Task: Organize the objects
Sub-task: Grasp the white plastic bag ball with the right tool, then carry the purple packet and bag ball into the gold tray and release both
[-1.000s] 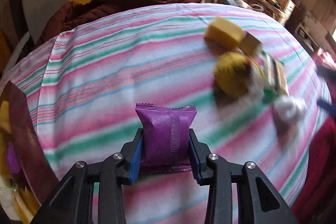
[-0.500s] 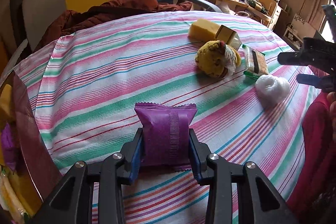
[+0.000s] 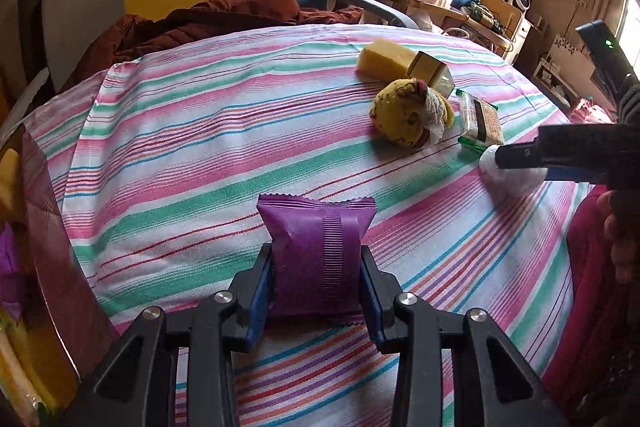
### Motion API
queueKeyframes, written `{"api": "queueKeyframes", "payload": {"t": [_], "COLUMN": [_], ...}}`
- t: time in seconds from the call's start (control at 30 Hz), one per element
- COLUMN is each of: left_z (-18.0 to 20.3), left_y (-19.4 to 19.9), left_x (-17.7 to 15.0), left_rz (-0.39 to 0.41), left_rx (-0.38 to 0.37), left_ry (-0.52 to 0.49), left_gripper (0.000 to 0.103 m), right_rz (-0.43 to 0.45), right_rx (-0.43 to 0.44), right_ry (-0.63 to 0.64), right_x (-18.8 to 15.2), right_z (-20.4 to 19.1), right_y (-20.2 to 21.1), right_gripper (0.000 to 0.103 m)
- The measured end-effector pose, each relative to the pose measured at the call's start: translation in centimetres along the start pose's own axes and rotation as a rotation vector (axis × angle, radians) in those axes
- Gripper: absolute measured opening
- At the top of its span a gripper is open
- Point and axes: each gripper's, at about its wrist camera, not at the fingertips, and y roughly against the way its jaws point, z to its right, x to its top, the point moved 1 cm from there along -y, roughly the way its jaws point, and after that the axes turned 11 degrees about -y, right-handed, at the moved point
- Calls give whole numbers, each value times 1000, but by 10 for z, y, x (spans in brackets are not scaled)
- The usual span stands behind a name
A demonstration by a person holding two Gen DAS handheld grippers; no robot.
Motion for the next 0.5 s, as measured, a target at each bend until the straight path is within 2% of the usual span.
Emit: {"api": "queueKeyframes", "payload": {"t": [0.03, 0.1, 0.2, 0.27, 0.3, 0.5], "left_z": [1, 0, -2, 0, 1, -5], "left_y": [0, 4, 16, 31, 38, 77], "left_x": [0, -1, -6, -10, -12, -25], "left_rz": [-2, -10, -14, 10, 20, 74], "left_rx": [5, 10, -22, -16, -16, -39], "left_ry": [-3, 9, 43, 29, 25, 66], "left_gripper": [39, 38, 37, 37, 37, 37], "right_rz": [-10, -31, -10, 14, 22, 66], "right_rx": [-5, -5, 15, 44, 64, 162], "right_ry": [14, 36, 51, 45, 45, 116], "right_x": [-1, -3, -5, -5, -5, -15], "right_z": [-2, -5, -6, -4, -4, -18], "right_y": [-3, -7, -2, 5, 8, 25], "right_gripper": [82, 63, 59, 56, 48, 47]}}
